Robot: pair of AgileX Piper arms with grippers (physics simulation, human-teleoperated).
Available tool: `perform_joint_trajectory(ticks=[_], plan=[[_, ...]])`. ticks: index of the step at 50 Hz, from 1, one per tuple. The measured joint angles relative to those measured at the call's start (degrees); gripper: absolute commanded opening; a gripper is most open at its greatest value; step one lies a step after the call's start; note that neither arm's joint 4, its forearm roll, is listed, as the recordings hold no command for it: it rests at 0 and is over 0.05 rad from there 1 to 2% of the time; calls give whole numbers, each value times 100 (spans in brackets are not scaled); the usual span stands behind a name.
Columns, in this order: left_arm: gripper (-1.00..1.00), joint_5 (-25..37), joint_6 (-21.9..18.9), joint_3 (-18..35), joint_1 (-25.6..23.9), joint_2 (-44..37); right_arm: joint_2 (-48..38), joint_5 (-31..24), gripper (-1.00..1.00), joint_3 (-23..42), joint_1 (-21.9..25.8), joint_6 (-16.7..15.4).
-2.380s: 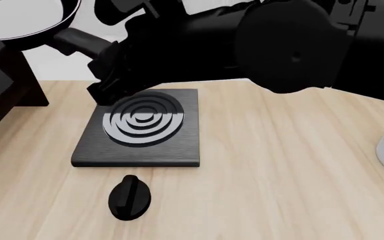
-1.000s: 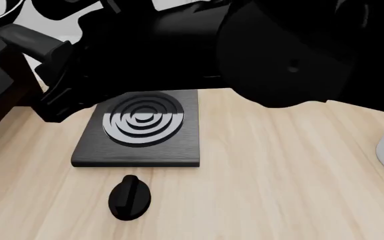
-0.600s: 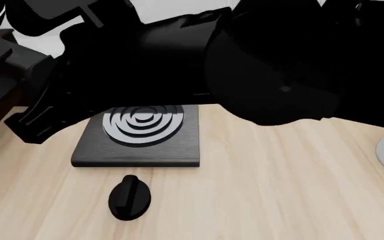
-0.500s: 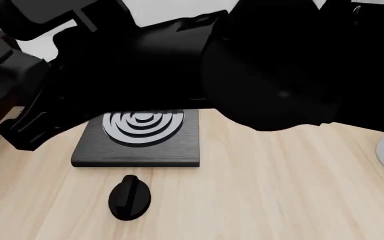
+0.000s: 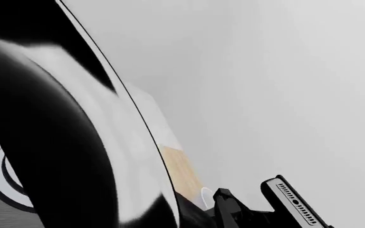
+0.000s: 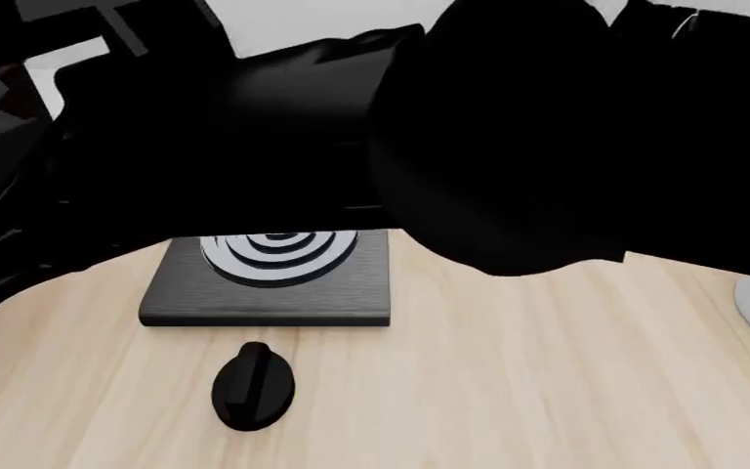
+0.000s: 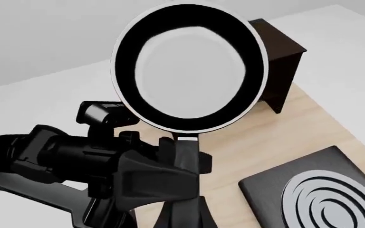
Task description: Put the frying pan on the cabinet shelf.
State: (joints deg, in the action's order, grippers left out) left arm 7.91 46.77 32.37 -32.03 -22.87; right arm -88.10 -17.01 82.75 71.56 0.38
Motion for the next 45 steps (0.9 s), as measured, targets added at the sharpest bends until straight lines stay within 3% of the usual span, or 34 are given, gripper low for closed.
perform_joint_trajectory(ticks=[1, 2, 17, 40, 41, 45], plan=[[100, -3, 11, -4, 16, 7, -6, 1, -100, 5, 7, 6], [-100, -6, 21, -7, 31, 13, -13, 3, -100, 11, 12, 11], [-100, -56, 261, -55, 226, 83, -95, 14, -100, 87, 57, 5], [-100, -126, 217, -119, 300, 122, -133, -7, -100, 134, 91, 91], [-100, -126, 216, -126, 303, 124, -134, -4, 100, 129, 91, 94], [-100, -97, 262, -165, 347, 101, -87, 10, 100, 85, 158, 29]])
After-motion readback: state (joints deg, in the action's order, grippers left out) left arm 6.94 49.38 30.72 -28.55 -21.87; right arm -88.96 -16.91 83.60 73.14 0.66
